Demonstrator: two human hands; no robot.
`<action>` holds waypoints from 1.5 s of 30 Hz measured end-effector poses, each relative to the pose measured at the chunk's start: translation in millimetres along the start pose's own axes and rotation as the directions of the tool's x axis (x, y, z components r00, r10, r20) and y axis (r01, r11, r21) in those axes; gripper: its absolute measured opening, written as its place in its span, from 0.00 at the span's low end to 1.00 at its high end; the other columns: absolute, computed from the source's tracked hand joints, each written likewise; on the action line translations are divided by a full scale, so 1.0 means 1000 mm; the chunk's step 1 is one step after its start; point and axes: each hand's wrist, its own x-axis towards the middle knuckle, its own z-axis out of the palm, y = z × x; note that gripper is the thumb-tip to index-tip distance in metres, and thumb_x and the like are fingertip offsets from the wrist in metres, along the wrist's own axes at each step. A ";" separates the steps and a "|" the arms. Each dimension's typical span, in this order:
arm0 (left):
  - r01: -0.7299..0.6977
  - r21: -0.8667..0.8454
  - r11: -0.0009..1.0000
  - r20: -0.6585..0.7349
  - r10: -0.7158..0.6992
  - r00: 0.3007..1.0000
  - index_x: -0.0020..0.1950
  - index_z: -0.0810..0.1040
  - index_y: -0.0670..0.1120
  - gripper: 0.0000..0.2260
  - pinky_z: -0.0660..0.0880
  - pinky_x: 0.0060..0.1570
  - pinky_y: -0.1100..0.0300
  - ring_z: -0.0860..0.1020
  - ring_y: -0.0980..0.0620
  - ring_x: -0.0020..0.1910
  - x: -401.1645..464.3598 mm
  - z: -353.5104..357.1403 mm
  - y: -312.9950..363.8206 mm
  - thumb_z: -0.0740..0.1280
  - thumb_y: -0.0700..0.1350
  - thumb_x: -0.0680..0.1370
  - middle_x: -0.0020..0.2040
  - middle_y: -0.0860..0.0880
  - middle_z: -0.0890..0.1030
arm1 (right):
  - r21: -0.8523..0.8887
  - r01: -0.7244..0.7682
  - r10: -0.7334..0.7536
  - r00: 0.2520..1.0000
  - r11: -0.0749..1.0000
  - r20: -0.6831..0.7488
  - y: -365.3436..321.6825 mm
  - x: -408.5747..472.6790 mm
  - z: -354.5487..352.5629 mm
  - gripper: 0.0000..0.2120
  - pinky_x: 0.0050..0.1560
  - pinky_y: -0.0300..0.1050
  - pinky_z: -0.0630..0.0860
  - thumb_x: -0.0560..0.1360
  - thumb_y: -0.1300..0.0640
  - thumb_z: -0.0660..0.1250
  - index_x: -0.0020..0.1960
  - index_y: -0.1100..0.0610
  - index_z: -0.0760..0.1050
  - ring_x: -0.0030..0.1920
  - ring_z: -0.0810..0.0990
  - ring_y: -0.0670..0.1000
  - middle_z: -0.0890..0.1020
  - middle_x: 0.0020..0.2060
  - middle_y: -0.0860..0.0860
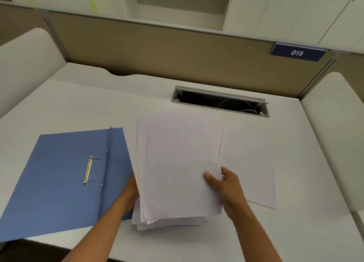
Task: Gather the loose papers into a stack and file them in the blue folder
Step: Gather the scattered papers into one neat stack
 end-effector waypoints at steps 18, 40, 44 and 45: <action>-0.242 0.023 0.970 0.012 0.242 0.970 0.68 0.65 0.57 0.31 0.72 0.59 0.59 0.75 0.59 0.60 -0.005 0.004 0.009 0.74 0.39 0.71 0.63 0.54 0.75 | -0.875 0.012 -0.079 0.996 0.483 -0.030 0.082 0.000 0.021 0.26 0.54 0.45 0.75 0.75 0.41 0.63 0.67 0.55 0.65 0.60 0.72 0.51 0.70 0.61 0.50; -0.678 0.010 0.735 -0.057 0.677 0.734 0.66 0.70 0.47 0.30 0.79 0.51 0.62 0.79 0.55 0.57 -0.068 0.042 0.105 0.76 0.49 0.68 0.55 0.56 0.81 | -0.102 0.406 -0.411 0.911 0.908 -0.027 -0.027 -0.009 -0.029 0.30 0.53 0.45 0.81 0.70 0.64 0.74 0.68 0.53 0.67 0.56 0.80 0.48 0.80 0.58 0.48; -0.707 -0.067 0.704 -0.125 0.697 0.706 0.65 0.70 0.40 0.32 0.80 0.48 0.56 0.80 0.45 0.55 -0.069 0.045 0.102 0.75 0.51 0.65 0.55 0.41 0.79 | -0.090 0.398 -0.401 0.915 0.913 -0.030 -0.018 -0.015 -0.017 0.34 0.52 0.45 0.82 0.66 0.60 0.73 0.69 0.55 0.66 0.56 0.80 0.52 0.79 0.58 0.51; -0.711 -0.061 0.701 -0.147 0.698 0.701 0.65 0.70 0.40 0.32 0.80 0.48 0.57 0.80 0.45 0.55 -0.070 0.050 0.102 0.74 0.50 0.65 0.55 0.41 0.79 | -0.096 0.403 -0.409 0.911 0.910 -0.051 -0.016 -0.016 -0.013 0.33 0.52 0.42 0.81 0.66 0.62 0.73 0.69 0.55 0.67 0.56 0.79 0.52 0.79 0.57 0.51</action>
